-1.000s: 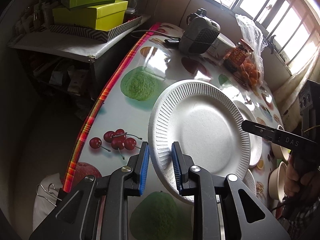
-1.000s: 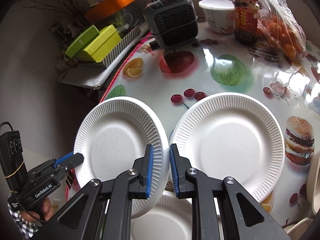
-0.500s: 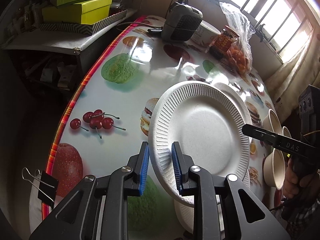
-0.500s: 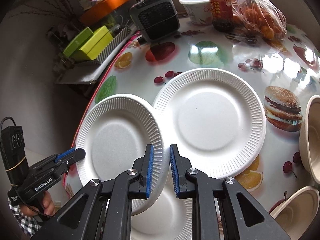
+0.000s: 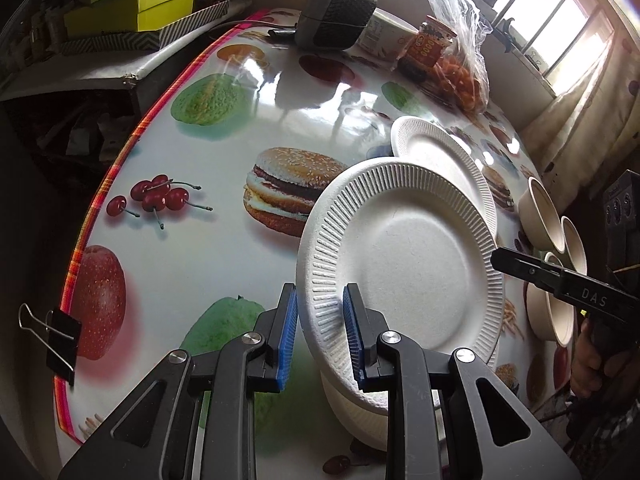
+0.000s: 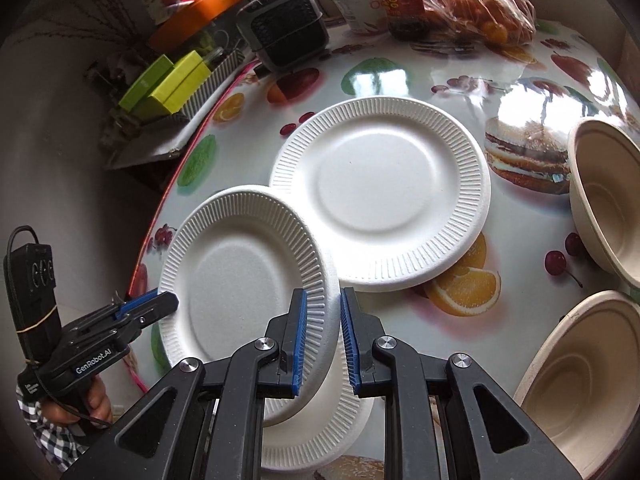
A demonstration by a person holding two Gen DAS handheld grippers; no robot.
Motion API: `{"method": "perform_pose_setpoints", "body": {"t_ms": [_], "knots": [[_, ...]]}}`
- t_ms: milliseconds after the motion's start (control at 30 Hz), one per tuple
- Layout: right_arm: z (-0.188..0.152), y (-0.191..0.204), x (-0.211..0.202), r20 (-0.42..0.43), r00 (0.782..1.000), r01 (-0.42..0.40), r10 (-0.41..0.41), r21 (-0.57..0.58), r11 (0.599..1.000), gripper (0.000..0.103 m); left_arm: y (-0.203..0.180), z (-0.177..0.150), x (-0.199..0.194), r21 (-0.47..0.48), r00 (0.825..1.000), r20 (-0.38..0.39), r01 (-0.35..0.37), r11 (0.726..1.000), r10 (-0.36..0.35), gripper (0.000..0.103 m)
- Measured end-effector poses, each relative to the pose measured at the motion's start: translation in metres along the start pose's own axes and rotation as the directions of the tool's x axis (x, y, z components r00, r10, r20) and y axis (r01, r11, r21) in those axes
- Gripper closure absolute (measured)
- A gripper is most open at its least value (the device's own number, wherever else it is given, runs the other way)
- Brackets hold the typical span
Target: Organize plates and bowls
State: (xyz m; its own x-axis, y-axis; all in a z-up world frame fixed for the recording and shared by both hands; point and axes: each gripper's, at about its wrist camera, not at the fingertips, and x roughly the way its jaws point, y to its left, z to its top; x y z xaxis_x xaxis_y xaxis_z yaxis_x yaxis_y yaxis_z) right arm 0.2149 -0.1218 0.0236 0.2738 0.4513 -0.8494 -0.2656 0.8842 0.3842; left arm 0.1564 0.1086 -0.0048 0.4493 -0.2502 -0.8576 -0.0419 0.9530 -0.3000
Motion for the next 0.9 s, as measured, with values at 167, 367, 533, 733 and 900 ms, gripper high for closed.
{"method": "perform_pose_setpoints", "body": {"t_ms": [167, 367, 533, 733, 900], "knots": [[-0.01, -0.005, -0.001, -0.003, 1.0, 0.003, -0.003, 0.016, 1.0, 0.085, -0.005, -0.005, 0.002, 0.012, 1.0, -0.008, -0.001, 1.0, 0.001, 0.079], [-0.019, -0.009, -0.005, -0.004, 1.0, 0.0, 0.0, 0.024, 1.0, 0.085, -0.008, -0.011, 0.003, 0.022, 1.0, -0.02, 0.0, 1.0, 0.0, 0.079], [-0.026, -0.011, -0.007, -0.006, 1.0, 0.003, -0.003, 0.027, 1.0, 0.084, -0.013, -0.015, 0.003, 0.036, 1.0, -0.025, -0.001, 0.999, 0.002, 0.079], [-0.035, -0.015, -0.006, -0.013, 1.0, 0.007, -0.007, 0.037, 0.999, 0.084, -0.017, -0.02, 0.003, 0.053, 0.999, -0.034, -0.01, 0.999, 0.012, 0.079], [-0.04, -0.016, -0.005, -0.018, 1.0, 0.009, -0.008, 0.038, 0.999, 0.084, -0.018, -0.022, 0.006, 0.061, 0.999, -0.049, -0.018, 0.998, 0.021, 0.079]]}}
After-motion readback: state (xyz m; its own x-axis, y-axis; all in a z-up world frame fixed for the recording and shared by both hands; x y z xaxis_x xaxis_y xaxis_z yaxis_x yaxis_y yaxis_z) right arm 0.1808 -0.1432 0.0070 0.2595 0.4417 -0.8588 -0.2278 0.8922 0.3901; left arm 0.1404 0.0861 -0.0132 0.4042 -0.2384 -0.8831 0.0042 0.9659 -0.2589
